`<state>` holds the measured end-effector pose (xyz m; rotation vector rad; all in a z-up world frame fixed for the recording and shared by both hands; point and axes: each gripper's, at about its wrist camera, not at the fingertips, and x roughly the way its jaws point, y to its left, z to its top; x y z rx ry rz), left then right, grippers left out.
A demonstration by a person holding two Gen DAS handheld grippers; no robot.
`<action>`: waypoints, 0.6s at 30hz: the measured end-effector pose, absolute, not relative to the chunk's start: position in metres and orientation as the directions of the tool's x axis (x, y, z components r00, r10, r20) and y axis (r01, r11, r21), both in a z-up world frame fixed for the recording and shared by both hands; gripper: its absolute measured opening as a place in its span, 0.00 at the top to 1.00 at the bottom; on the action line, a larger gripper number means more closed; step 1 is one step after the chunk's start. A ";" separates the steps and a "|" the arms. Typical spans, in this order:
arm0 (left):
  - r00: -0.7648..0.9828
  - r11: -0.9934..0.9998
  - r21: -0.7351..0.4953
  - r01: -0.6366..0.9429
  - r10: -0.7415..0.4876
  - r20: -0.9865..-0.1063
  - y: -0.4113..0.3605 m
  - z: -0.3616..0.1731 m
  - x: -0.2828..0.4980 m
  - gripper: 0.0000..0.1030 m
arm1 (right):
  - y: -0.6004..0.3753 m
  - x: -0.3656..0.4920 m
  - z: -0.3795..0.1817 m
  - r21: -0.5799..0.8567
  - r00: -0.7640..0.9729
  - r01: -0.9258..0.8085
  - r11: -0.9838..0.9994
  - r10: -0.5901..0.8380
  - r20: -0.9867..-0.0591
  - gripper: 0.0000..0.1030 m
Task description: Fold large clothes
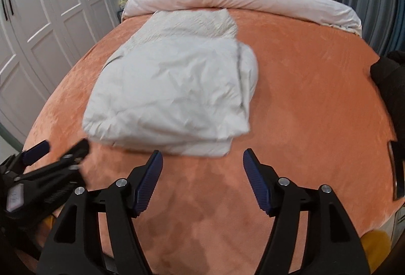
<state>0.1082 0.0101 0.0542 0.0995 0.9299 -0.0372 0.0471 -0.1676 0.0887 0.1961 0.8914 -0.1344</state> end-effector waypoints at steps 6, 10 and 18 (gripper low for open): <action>0.640 0.999 -0.048 0.008 -0.042 -0.767 0.044 0.086 0.169 0.15 | -0.204 0.128 0.134 0.140 0.704 0.144 0.980 -0.002 -0.710 0.78; 0.677 0.999 -0.041 0.003 -0.032 -0.735 0.041 0.105 0.226 0.15 | -0.218 0.205 0.149 0.078 0.728 0.162 0.984 -0.066 -0.682 0.79; 0.667 0.999 -0.039 0.009 -0.035 -0.744 -0.005 0.082 0.355 0.14 | -0.229 0.325 0.101 0.016 0.669 0.227 0.974 -0.144 -0.729 0.79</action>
